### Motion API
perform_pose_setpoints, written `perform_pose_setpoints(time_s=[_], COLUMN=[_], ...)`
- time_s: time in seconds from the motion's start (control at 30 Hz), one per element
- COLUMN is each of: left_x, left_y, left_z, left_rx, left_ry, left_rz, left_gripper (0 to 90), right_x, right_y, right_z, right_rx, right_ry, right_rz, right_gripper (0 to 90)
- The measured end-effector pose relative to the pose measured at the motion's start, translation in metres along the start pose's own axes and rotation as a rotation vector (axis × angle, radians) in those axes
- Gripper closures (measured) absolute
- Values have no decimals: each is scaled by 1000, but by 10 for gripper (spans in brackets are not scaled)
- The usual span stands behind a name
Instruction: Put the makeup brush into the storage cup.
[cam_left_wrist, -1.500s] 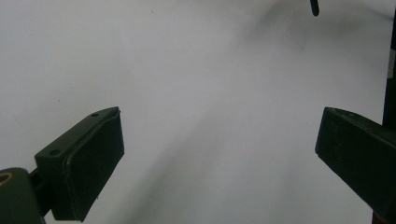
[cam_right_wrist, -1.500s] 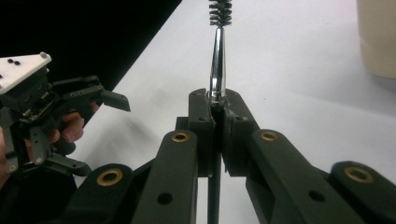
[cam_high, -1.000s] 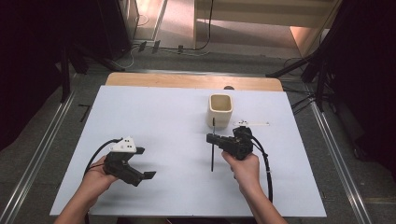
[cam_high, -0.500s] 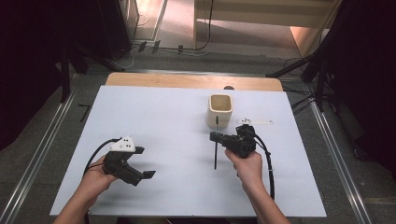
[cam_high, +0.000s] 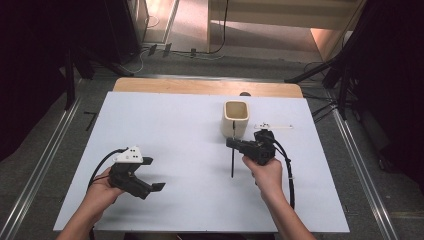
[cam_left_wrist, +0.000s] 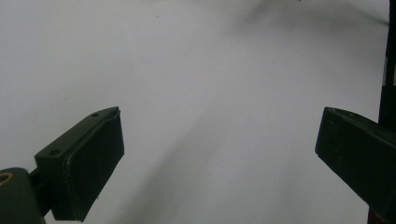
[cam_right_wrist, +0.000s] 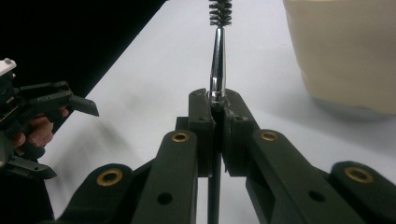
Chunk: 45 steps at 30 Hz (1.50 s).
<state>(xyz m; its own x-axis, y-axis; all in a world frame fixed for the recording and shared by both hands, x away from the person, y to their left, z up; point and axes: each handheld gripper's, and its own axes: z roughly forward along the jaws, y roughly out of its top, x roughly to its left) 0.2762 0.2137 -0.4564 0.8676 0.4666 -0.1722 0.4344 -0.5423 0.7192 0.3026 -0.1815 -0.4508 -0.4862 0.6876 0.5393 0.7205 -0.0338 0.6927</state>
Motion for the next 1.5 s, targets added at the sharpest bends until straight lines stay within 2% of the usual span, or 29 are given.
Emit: perform_pose_setpoints(time_s=[0.37, 0.63, 0.7, 0.73, 1.03, 1.3, 1.5], left_x=[-1, 0, 1, 1, 1, 1, 0], left_y=[-2, -4, -4, -5, -5, -4, -4], left_z=[-1, 0, -2, -1, 0, -1, -1], left_rx=[16, 6, 21, 5, 4, 16, 16], left_ry=[3, -5, -1, -6, -11, -8, -10], left_rz=[-2, -12, -13, -18, -18, -14, -13], left_gripper=[13, 14, 13, 14, 14, 14, 14], right_x=[-5, -7, -9, -9, -6, -9, -13], right_y=[10, 18, 21, 23, 44, 62, 75], right_z=[-2, -4, -4, -4, -2, -4, -7], right_rx=[-14, -18, -22, -23, -16, -40, -51], right_ry=[-2, 0, 3, 3, 12, 43, 43], right_rz=[1, -3, 4, -1, -35, -26, -38], right_gripper=[855, 855, 855, 855, 855, 855, 855])
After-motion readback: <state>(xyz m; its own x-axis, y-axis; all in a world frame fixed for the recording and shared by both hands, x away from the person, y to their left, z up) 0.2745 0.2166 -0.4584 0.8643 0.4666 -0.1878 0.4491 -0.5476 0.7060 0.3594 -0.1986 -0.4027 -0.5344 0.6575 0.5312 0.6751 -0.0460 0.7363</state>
